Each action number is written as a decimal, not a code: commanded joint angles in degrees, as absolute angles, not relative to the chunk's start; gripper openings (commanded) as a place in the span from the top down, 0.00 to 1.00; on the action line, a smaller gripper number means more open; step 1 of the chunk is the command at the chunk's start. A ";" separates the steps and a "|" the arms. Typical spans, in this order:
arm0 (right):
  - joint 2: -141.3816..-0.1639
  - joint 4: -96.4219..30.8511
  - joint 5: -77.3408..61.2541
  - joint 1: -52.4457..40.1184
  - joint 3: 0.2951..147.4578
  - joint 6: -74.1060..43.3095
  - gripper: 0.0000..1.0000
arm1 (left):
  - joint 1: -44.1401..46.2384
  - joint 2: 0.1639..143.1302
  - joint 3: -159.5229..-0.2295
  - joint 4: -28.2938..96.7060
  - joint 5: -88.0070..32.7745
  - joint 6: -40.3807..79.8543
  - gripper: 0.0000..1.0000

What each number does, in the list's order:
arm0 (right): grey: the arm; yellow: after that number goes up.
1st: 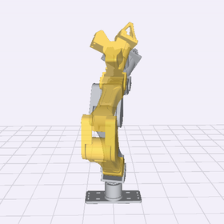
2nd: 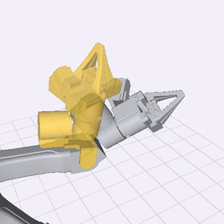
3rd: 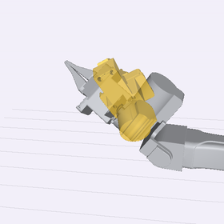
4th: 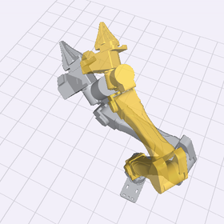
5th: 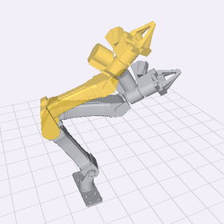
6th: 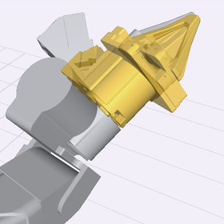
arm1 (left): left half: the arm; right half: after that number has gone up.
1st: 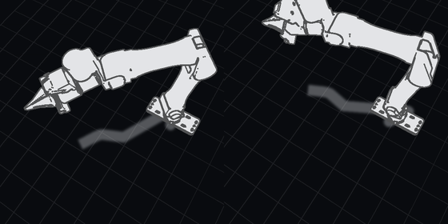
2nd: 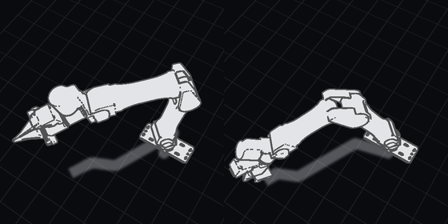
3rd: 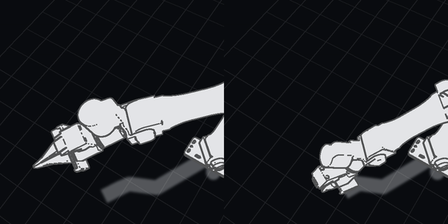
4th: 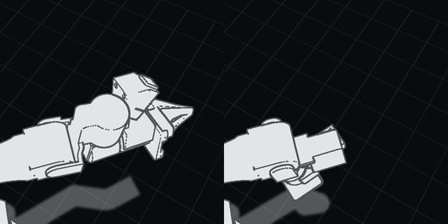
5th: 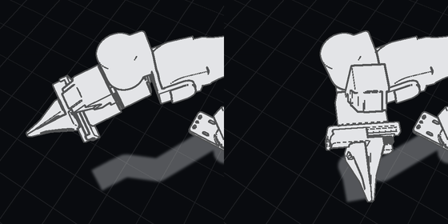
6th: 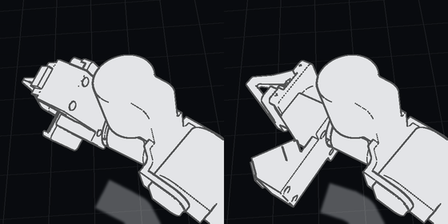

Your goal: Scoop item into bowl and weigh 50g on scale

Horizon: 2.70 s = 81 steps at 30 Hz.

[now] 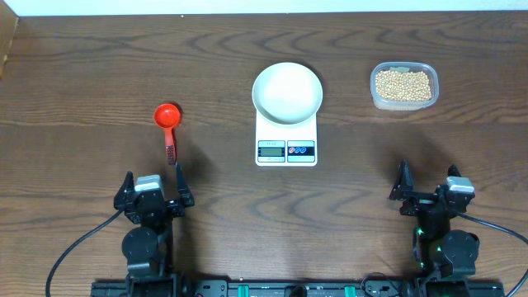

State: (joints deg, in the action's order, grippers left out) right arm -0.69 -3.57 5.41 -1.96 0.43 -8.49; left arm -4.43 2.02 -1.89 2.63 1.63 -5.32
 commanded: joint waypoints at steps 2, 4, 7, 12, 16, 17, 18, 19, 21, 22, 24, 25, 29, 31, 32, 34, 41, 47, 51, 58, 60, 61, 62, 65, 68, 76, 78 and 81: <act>-0.30 -3.68 5.69 -2.46 0.30 -8.05 0.01 | -4.71 5.17 -4.08 3.84 1.72 -4.67 0.02; -0.30 -3.68 5.69 -2.46 0.30 -8.05 0.01 | -4.71 6.98 -4.78 3.84 1.72 -4.67 0.02; -0.30 -3.68 5.69 -2.46 0.30 -8.05 0.01 | -4.71 9.78 -6.28 3.81 1.72 -4.64 0.02; -0.30 -3.68 5.69 -2.46 0.30 -8.05 0.01 | -4.71 14.41 -9.47 3.84 0.38 -4.67 0.02; -0.30 -3.68 5.69 -2.46 0.30 -8.05 0.01 | -4.71 18.48 -12.91 3.86 -4.78 -4.64 0.02; -0.30 -3.68 5.69 -2.46 0.30 -8.05 0.01 | -4.71 20.36 -14.59 4.08 -7.84 -4.64 0.02; -0.30 -3.68 5.69 -2.46 0.30 -8.05 0.01 | -4.69 21.45 -15.62 4.29 -9.85 -4.62 0.02; -0.30 -3.68 5.67 -2.46 0.30 -8.05 0.01 | -4.71 22.74 -16.73 4.49 -12.12 -4.60 0.02; -0.30 -3.68 5.69 -2.46 0.30 -8.05 0.01 | -4.69 25.43 -19.27 5.52 -16.27 -4.05 0.02; -0.30 -3.68 5.67 -2.46 0.30 -8.05 0.01 | -4.69 27.07 -20.95 6.48 -18.31 -2.94 0.02; -0.30 -3.68 5.69 -2.46 0.30 -8.05 0.01 | -4.69 29.95 -24.10 8.73 -21.52 -0.80 0.02; -0.30 -3.68 5.67 -2.46 0.30 -8.05 0.01 | -4.62 31.40 -25.69 9.98 -23.16 -0.05 0.02; -0.30 -3.68 5.67 -2.46 0.30 -8.05 0.01 | -2.70 37.08 -33.06 17.56 -26.70 0.36 0.02; -0.30 -3.68 5.69 -2.46 0.30 -8.05 0.01 | -0.23 39.79 -37.34 22.55 -26.46 0.30 0.02; -0.30 -3.68 5.69 -2.46 0.30 -8.05 0.01 | 1.17 41.06 -39.35 24.80 -26.35 0.30 0.02; -0.30 -3.68 5.69 -2.46 0.30 -8.05 0.01 | 6.72 45.39 -44.91 30.72 -26.33 0.32 0.02; -0.30 -3.68 5.69 -2.46 0.30 -8.05 0.01 | 22.79 54.30 -47.90 33.63 -26.59 1.32 0.02; -0.30 -3.68 5.67 -2.46 0.30 -8.05 0.01 | 30.00 60.75 -47.86 33.19 -26.59 1.39 0.02; -0.30 -3.68 5.67 -2.46 0.30 -8.05 0.01 | 31.00 66.30 -47.86 28.42 -26.33 1.89 0.17; -0.30 -3.68 5.69 -2.46 0.30 -8.05 0.01 | 31.51 79.00 -47.86 19.07 -16.29 21.87 0.93; -0.30 -3.68 5.67 -2.46 0.30 -8.05 0.01 | 32.56 82.32 -47.86 15.53 -15.44 23.03 0.93; -0.30 -3.68 5.67 -2.46 0.30 -8.05 0.01 | 33.04 83.57 -47.86 13.89 -15.11 23.27 0.93; -0.30 -3.68 5.69 -2.46 0.30 -8.05 0.01 | 33.65 84.93 -47.86 11.99 -14.68 23.29 0.93; -0.30 -3.68 5.67 -2.46 0.30 -8.05 0.01 | 35.35 87.64 -47.86 8.12 -11.11 23.27 0.93; -0.30 -3.68 5.69 -2.46 0.30 -8.05 0.01 | 36.84 90.04 -47.86 6.44 -5.61 23.24 0.93; -0.30 -3.68 5.69 -2.46 0.30 -8.05 0.01 | 37.50 96.66 -47.86 -1.98 -2.46 17.61 0.93; -0.30 -3.68 5.67 -2.46 0.30 -8.05 0.01 | 37.47 97.89 -47.86 -4.12 -2.46 16.67 0.93; -0.30 -3.68 5.67 -2.46 0.30 -8.05 0.01 | 37.47 99.18 -47.86 -6.76 -2.26 14.37 0.93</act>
State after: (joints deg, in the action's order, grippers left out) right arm -0.69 -3.57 5.43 -1.98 0.40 -8.49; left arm 37.41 97.80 -47.20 -5.19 -3.92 18.44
